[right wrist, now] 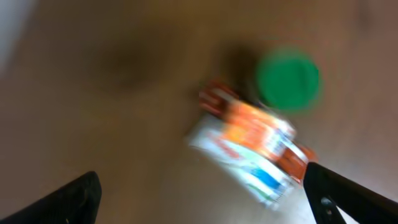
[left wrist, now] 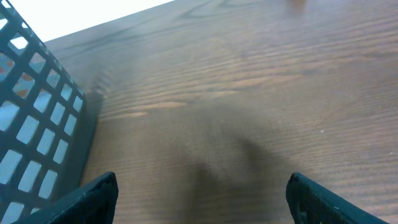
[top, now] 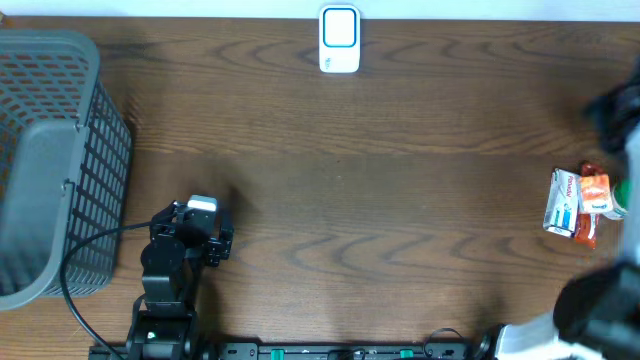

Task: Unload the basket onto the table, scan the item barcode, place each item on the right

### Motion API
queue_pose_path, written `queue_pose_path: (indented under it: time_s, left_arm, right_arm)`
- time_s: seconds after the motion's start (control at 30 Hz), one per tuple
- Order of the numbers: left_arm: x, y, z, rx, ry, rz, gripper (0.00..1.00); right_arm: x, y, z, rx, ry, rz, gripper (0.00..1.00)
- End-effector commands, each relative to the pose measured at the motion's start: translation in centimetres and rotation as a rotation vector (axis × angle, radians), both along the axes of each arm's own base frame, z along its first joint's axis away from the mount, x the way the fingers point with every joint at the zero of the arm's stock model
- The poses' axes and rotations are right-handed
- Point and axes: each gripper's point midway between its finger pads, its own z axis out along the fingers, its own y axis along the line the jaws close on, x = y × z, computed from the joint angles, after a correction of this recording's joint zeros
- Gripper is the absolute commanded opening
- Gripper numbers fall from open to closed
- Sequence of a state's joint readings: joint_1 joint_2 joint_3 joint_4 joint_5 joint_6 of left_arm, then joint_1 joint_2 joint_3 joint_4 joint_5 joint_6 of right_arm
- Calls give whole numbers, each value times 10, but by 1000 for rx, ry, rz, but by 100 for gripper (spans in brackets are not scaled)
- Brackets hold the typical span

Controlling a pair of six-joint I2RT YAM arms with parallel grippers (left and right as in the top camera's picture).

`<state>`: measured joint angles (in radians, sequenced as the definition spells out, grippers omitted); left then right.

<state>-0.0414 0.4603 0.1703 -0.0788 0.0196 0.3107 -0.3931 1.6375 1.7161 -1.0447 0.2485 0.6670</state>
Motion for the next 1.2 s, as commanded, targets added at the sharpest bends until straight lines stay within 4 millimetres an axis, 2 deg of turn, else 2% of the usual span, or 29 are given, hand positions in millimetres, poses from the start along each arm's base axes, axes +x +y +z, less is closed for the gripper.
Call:
queue_pose_path:
  time_s: [0.0,0.1,0.2,0.4,0.5,0.6,0.7,0.83,1.0,1.17]
  left_arm:
    - [1,1,2,-5,-10,9,87]
    - [1,1,3,-5,-10,9,87]
    - [1,1,3,-5,-10,9,87]
    - [1,1,3,-6,-10,9,87]
    - [1,1,3,-5,-10,9,87]
    - [1,1,2,-5,-10,9,87]
    - [1,1,2,-5,-10,9,87]
    - [1,1,2,-5,-10,9,87]
    - [1,1,3,-6,-10,9,87]
    - [1,1,2,-6,-10,9,87]
  right_arm:
    - [-18,58,116,-38,-267,332,99]
    - [-60,86,155,-52,-362,375,99]
    - [-102,104,180,-94,-426,380,99]
    - [-187,139,205,-161,-528,386,99]
    - [-219,152,207,-181,-559,387,99]
    - [-249,164,219,-238,-642,388,99]
    - [-276,172,227,-291,-707,376,99]
    - [-299,180,236,-340,-779,376,99]
    - [-313,187,244,-372,-839,386,99]
    - [-332,196,272,-440,-992,411,99]
